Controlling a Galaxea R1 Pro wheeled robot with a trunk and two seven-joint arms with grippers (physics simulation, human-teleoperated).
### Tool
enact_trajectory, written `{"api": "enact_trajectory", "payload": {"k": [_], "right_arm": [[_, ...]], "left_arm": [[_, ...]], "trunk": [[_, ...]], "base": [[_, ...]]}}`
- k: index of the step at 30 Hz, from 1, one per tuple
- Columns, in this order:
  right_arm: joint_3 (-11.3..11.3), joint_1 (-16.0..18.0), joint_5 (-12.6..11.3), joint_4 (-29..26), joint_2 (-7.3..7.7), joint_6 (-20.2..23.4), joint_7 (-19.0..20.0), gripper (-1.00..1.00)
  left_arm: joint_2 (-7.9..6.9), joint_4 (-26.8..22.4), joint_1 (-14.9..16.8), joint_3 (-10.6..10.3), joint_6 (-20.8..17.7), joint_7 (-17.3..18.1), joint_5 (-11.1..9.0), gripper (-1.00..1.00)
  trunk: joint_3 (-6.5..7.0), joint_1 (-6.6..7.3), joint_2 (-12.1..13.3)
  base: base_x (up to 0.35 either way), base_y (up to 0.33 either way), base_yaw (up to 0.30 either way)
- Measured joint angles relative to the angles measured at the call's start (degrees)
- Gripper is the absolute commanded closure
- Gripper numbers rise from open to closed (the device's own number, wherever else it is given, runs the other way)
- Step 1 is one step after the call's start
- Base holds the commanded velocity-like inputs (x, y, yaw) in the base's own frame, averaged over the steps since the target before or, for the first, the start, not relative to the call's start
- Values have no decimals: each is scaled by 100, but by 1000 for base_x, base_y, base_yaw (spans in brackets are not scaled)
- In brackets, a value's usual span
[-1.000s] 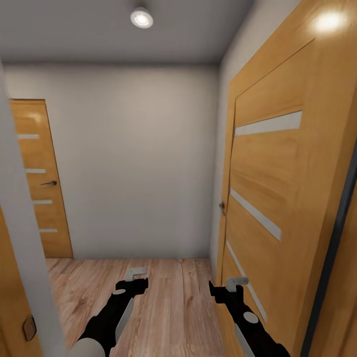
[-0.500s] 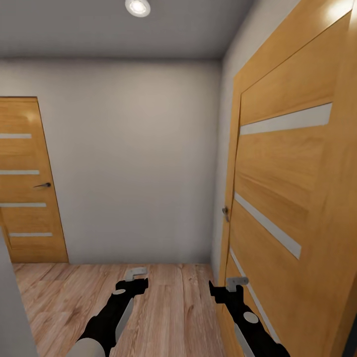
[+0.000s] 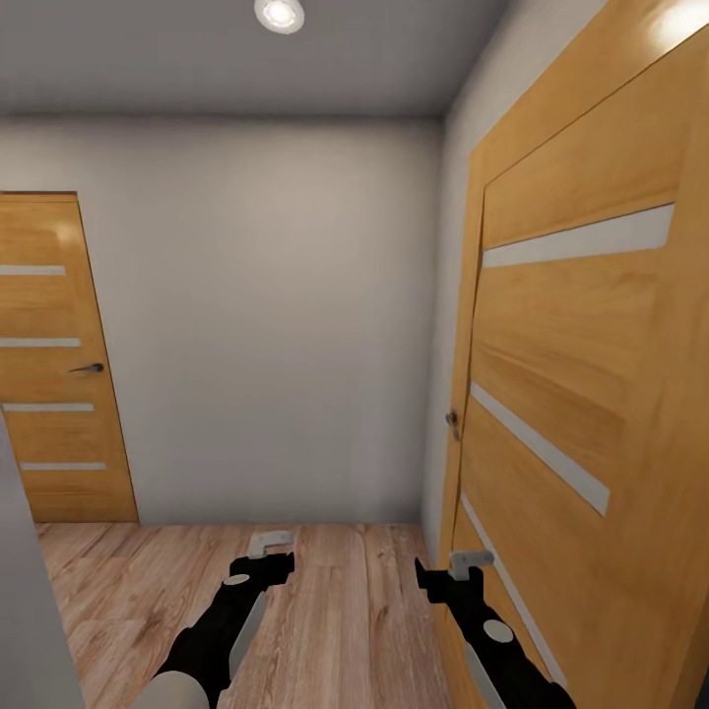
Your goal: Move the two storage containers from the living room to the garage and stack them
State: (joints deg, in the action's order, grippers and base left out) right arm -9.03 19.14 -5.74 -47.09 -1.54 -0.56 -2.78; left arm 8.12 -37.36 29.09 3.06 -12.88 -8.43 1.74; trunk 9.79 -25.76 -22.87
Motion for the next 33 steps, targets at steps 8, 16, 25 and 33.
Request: {"api": "enact_trajectory", "payload": {"k": [8, 16, 25, 33], "right_arm": [[-6, 0, 0, 20, -3, 0, -6, -100], [-7, 0, 0, 33, -8, 0, -7, -100], [-7, 0, 0, 34, -9, 0, -8, -100], [-7, 0, 0, 34, -9, 0, -8, -100]], "left_arm": [[0, 0, 0, 0, 0, 0, 1, -100], [0, 0, 0, 0, 0, 0, 1, -100], [0, 0, 0, 0, 0, 0, -3, -100], [0, 0, 0, 0, 0, 0, -6, -100]], "trunk": [[0, 3, -1], [0, 3, -1], [0, 1, 0], [0, 0, 0]], "base": [[141, 0, 0], [320, 0, 0], [218, 0, 0], [8, 0, 0]]}}
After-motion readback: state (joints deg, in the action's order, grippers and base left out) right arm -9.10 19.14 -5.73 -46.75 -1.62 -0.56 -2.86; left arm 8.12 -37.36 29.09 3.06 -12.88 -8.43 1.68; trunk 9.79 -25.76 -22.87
